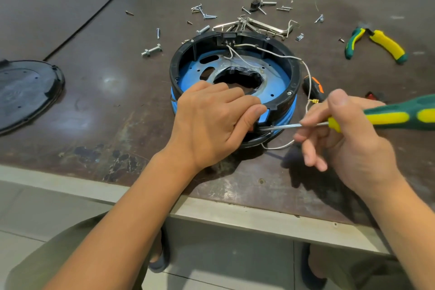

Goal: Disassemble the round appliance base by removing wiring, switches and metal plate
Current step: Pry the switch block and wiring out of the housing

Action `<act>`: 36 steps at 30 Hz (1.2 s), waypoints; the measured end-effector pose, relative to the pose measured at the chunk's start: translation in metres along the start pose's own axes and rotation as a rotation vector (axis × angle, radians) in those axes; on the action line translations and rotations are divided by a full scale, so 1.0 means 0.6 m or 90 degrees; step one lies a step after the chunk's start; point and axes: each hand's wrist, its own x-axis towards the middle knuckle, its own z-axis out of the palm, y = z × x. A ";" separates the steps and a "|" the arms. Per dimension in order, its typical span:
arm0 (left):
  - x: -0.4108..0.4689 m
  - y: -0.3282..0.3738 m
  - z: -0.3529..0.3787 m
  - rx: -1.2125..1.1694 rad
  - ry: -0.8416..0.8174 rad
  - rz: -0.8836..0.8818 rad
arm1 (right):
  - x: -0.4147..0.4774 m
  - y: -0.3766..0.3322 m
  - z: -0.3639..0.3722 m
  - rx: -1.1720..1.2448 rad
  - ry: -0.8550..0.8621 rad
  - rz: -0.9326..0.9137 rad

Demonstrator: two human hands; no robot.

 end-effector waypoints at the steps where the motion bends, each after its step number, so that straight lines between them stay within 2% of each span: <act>1: 0.000 0.000 0.000 0.000 0.000 -0.002 | -0.003 -0.003 0.000 -0.018 -0.002 -0.018; 6: -0.002 0.000 -0.002 0.006 -0.007 -0.004 | 0.003 0.000 0.004 0.006 0.064 -0.023; 13: 0.000 0.002 -0.005 0.004 -0.013 -0.008 | 0.030 -0.004 0.001 0.090 0.171 0.187; 18: -0.003 -0.001 0.000 0.007 -0.016 -0.007 | 0.029 -0.001 -0.005 0.152 0.197 0.258; 23: 0.004 0.000 0.000 0.001 -0.002 -0.005 | 0.026 -0.015 -0.008 0.171 0.189 0.157; 26: 0.003 0.000 0.000 0.003 -0.001 -0.005 | 0.026 -0.011 -0.003 0.162 0.184 0.158; 36: 0.000 0.000 0.003 0.015 -0.001 0.011 | 0.050 0.000 -0.012 0.275 0.224 0.356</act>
